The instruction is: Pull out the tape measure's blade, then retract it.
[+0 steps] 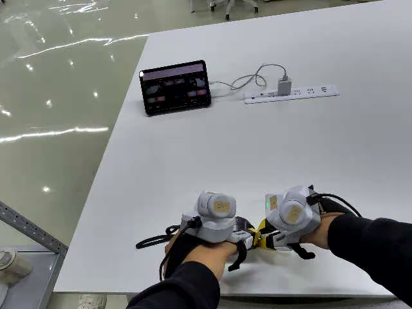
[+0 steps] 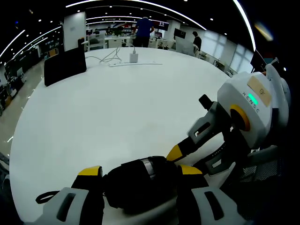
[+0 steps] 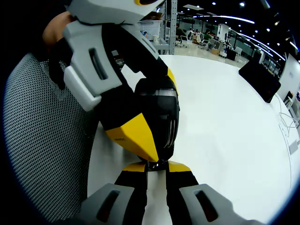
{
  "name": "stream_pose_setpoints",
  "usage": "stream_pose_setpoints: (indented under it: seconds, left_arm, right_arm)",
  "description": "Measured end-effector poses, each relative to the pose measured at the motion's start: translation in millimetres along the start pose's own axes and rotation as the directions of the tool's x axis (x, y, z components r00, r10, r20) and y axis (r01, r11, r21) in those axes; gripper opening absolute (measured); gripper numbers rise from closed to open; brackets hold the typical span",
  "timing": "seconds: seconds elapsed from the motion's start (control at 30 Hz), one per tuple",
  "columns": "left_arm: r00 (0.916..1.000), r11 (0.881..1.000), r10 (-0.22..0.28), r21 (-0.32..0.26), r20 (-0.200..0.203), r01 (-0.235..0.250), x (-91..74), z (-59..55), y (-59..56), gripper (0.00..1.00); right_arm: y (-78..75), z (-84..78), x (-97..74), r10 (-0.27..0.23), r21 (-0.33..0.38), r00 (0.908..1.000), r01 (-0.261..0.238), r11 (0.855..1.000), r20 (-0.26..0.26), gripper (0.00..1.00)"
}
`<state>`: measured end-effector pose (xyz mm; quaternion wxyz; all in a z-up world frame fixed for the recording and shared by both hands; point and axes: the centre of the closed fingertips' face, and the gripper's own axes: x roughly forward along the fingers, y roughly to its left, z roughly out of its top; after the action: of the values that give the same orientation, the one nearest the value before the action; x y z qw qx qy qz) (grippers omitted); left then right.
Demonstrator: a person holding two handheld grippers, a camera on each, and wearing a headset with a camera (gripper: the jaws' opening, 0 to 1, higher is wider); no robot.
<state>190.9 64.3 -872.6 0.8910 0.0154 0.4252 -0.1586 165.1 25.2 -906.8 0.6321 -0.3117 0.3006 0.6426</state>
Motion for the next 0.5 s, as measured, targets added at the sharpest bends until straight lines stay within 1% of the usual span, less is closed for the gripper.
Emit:
stream_pose_setpoints:
  seconds: [0.17,0.3,0.33,0.4,0.5]
  left_arm:
    - [1.0,1.0,0.0,0.002,0.001,0.0,-0.4,-0.1,-0.1,0.58]
    - [1.0,1.0,0.0,0.0,-0.002,0.0,-0.5,-0.2,-0.2,0.59]
    - [1.0,1.0,0.0,0.0,-0.001,0.0,-1.0,-0.3,-0.4,0.59]
    - [1.0,1.0,0.001,0.002,0.002,-0.001,-0.9,-0.4,-0.4,0.59]
    - [0.9999,1.0,-0.003,0.009,0.01,0.003,-0.7,0.7,-0.1,0.6]
  right_arm:
    - [-0.2,-0.6,0.5,-0.002,0.001,1.0,0.002,1.0,0.005,0.1]
    - [-0.6,-0.1,0.2,-0.008,0.022,1.0,0.008,1.0,0.001,0.11]
    - [-0.6,0.2,0.2,-0.007,0.017,1.0,0.007,1.0,-0.004,0.11]
    - [-0.3,0.4,0.0,-0.008,0.028,0.9999,0.008,1.0,-0.009,0.11]
    - [-0.8,-0.6,0.3,-0.012,0.023,0.9999,0.012,1.0,-0.007,0.12]
